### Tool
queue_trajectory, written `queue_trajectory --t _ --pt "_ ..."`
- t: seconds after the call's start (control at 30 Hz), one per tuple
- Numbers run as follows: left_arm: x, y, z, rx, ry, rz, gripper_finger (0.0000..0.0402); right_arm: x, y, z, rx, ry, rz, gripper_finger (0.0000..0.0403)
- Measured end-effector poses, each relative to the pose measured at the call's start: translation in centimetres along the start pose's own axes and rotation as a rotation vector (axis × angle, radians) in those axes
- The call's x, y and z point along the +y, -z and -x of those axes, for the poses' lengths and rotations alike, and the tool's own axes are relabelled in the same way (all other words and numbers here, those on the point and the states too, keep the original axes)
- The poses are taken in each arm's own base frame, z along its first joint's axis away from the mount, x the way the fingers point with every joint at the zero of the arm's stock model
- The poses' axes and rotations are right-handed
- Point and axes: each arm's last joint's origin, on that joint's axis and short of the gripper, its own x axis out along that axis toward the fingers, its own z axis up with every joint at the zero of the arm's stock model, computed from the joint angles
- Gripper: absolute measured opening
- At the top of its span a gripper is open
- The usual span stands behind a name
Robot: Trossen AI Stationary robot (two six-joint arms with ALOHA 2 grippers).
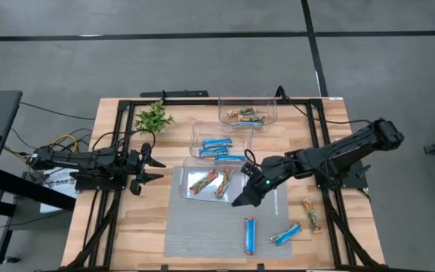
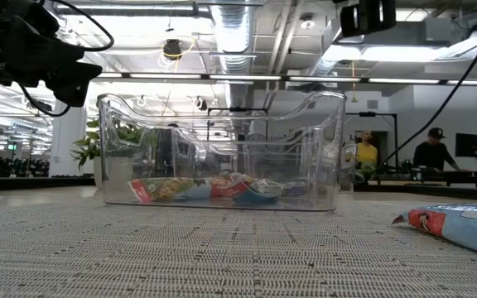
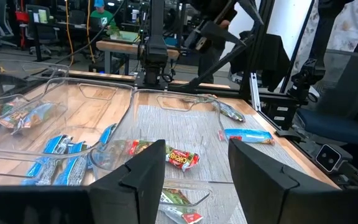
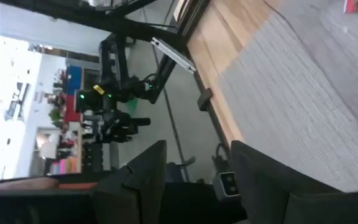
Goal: Pick and place Granola Bars by type
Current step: Put the red granola bar into the bottom transparent bin
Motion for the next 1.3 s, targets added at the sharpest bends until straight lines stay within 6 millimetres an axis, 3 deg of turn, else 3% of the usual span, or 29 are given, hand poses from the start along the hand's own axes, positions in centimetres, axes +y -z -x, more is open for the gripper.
queue_trajectory --t 0.3,0.77,0.9,1.1,1.3 --pt "0.0 0.0 0.0 0.0 0.0 0.002 0.0168 -0.7 1.9 -2.1 0.08 0.053 -0.146 0.0171" --pt "0.0 0.0 0.0 0.0 0.0 0.002 0.0168 -3.5 9.0 -7.6 0.406 0.255 -0.473 0.0171" --pt "0.0 0.0 0.0 0.0 0.0 -0.001 0.0168 -3.9 9.9 -7.7 0.399 0.323 -0.54 0.0167" --pt "0.0 0.0 0.0 0.0 0.0 -0.001 0.0168 -4.1 9.7 -7.1 0.317 0.391 -0.57 0.0158" --pt "0.0 0.0 0.0 0.0 0.0 -0.001 0.0168 -5.6 10.0 -7.0 0.262 0.53 -0.575 0.0144"
